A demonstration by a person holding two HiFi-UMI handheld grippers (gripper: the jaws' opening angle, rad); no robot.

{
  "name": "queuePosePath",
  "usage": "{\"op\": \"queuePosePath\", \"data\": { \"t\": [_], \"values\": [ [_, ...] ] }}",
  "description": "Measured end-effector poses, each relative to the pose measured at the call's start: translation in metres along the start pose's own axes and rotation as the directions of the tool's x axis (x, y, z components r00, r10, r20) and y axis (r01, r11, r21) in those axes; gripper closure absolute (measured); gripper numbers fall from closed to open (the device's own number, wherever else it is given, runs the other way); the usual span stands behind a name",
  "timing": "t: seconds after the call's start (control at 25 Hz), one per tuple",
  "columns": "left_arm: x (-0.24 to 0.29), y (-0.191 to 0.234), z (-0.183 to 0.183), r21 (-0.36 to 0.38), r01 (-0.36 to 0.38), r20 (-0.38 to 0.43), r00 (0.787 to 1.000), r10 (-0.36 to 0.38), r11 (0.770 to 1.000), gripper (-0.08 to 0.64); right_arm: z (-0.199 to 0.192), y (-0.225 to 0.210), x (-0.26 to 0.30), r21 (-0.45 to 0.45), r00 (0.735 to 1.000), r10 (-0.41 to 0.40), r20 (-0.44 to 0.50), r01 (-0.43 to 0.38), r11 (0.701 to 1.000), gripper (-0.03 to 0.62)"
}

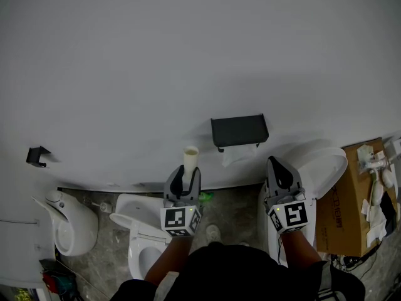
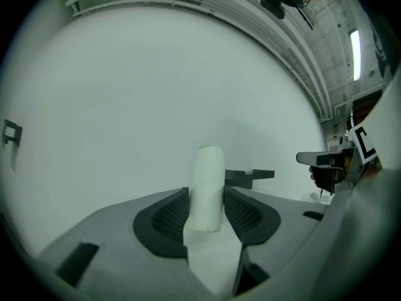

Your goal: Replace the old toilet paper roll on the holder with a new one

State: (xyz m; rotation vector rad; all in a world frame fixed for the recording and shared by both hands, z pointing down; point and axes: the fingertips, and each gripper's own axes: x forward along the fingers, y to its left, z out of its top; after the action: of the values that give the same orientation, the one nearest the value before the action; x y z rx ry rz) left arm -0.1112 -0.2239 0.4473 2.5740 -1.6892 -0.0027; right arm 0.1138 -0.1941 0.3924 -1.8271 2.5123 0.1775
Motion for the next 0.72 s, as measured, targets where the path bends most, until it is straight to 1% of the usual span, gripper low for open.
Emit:
{"op": "queuePosePath", "data": {
  "t": [0.32,0.52,0.72],
  "values": [
    [-0.009,0.001,-0.003,-0.004,-0.002,0.003,1.0,0.002,1.0,0.39,0.001,0.009,-0.002,-0.07,1.0,0.002,-0.01,-0.003,0.998,0.592],
    [-0.016,0.003,-0.004,0.001,0.005,-0.005,1.0,-0.005,1.0,0.39,-0.004,0.016,0.0,-0.057,0.999,-0.015,-0.049,0.012,0.998,0.592],
    [-0.017,0.001,-0.004,0.001,0.016,-0.007,1.0,-0.016,1.0,0.39,-0.007,0.018,0.0,-0.077,0.998,-0.009,-0.06,0.004,0.997,0.592]
  ]
}}
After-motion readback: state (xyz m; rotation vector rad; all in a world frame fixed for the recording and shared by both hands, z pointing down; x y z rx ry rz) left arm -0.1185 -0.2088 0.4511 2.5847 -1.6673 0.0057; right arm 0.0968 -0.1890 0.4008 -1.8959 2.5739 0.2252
